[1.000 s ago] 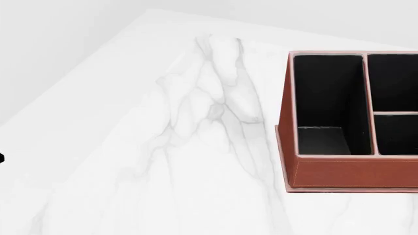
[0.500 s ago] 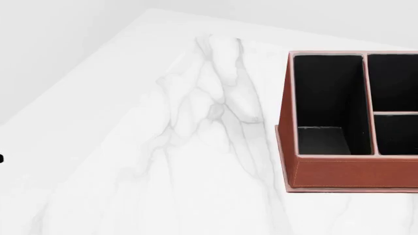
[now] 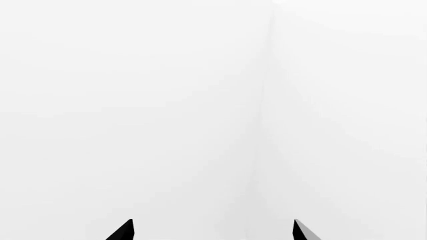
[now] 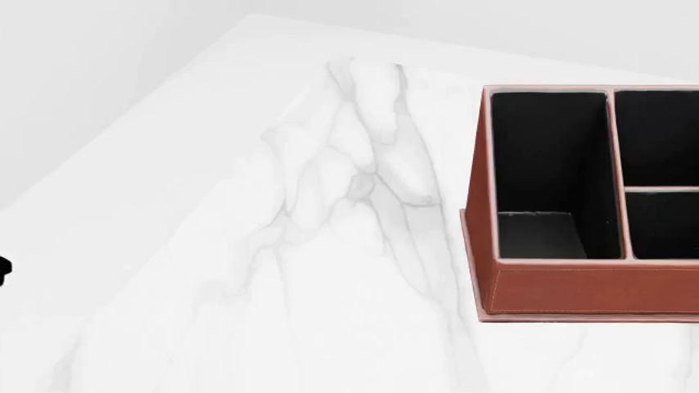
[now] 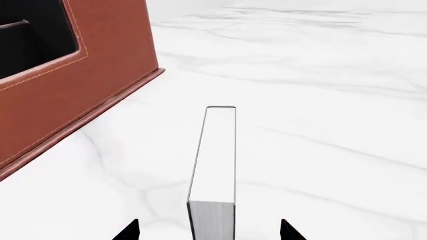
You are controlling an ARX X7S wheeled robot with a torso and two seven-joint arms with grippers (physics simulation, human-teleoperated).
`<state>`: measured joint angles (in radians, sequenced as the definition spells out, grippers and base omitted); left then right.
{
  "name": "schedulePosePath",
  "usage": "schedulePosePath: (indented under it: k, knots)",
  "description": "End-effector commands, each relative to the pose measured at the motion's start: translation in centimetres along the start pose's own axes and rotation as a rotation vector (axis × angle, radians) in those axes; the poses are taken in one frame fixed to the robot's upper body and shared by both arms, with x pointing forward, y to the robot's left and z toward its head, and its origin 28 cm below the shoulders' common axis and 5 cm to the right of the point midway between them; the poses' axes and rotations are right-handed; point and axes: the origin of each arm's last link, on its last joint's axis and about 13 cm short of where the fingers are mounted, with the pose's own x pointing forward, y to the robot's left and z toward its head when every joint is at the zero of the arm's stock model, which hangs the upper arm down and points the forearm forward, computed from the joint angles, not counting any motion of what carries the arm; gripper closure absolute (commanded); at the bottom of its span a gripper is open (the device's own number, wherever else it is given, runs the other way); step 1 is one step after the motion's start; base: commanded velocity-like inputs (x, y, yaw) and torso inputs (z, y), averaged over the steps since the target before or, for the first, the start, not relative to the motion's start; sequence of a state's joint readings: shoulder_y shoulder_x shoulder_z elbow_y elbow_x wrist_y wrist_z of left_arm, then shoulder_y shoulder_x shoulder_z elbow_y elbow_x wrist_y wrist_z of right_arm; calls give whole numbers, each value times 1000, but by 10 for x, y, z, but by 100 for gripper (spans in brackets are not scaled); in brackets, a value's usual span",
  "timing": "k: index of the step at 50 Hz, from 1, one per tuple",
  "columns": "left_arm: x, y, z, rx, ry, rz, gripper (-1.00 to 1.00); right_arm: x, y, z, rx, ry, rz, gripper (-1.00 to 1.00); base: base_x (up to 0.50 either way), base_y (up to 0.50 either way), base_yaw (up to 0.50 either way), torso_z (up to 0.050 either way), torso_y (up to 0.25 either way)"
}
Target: Pick up the book and place it in the left compartment of the caddy.
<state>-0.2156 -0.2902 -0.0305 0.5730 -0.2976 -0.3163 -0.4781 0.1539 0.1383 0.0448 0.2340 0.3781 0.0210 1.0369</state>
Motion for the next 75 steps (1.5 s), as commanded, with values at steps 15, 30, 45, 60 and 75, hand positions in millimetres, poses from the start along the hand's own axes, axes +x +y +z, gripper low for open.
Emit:
schedulePosePath:
  k: [15, 30, 45, 60, 75]
  knots:
    - [-9, 4, 4, -25, 7, -43, -100, 2, -12, 0, 32, -3, 19, -100, 0, 0, 0, 0, 0]
    - [-7, 2, 4, -24, 6, -43, -100, -1, -13, 5, 45, -32, 14, 100, 0, 0, 0, 0, 0]
    - [-7, 2, 5, -25, 5, -42, -100, -33, -28, 45, 104, -410, 175, 100, 0, 0, 0, 0, 1]
    - [-9, 5, 6, -32, 1, -38, -100, -55, -30, 63, 41, -511, 516, 100, 0, 0, 0, 0, 1]
    - [-10, 8, 6, -37, -1, -25, -100, -67, -35, 101, 30, -608, 872, 100, 0, 0, 0, 0, 1]
